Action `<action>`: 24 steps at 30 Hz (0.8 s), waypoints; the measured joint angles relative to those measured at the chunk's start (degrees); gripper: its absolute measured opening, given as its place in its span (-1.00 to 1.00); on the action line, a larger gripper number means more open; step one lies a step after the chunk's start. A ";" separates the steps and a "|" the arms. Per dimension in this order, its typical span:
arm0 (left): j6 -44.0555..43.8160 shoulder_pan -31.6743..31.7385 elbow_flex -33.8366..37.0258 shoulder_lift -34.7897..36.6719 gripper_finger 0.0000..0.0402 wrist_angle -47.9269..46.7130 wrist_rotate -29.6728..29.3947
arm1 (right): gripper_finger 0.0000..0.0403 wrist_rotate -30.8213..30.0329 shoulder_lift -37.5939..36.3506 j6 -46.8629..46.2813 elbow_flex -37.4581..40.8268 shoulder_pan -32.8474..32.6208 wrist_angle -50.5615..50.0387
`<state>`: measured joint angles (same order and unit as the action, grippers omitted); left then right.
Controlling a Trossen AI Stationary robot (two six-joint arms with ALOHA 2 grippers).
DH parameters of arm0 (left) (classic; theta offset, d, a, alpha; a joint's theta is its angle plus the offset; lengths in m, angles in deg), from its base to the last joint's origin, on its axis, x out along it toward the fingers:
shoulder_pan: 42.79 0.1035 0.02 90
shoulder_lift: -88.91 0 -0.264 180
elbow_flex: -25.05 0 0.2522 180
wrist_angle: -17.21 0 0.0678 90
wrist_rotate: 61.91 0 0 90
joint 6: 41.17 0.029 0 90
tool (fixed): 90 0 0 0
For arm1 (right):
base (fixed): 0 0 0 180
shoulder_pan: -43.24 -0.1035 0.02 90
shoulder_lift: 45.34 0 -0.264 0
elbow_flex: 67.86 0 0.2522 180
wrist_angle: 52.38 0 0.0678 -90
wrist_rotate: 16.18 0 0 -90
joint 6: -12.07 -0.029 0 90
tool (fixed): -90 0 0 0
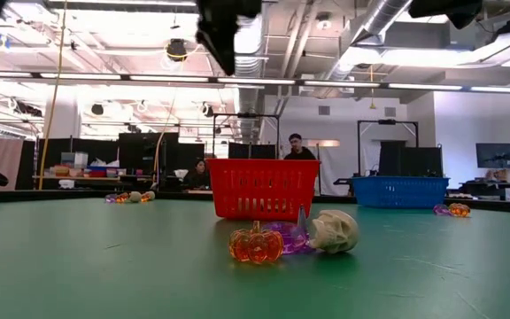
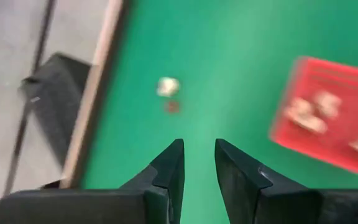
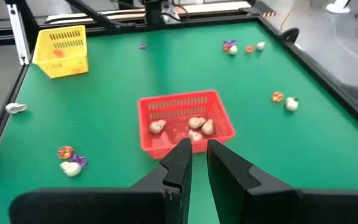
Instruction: Sort Halloween decoration
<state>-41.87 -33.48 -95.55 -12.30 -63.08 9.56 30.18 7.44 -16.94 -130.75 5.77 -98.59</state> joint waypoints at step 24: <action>-0.78 -47.28 42.98 12.65 -0.66 55.49 20.27 | -0.60 2.39 2.79 2.52 -0.96 5.65 3.45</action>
<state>-42.65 -80.76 -52.57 0.35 -7.59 29.82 32.57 10.23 -14.42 -131.71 11.41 -95.15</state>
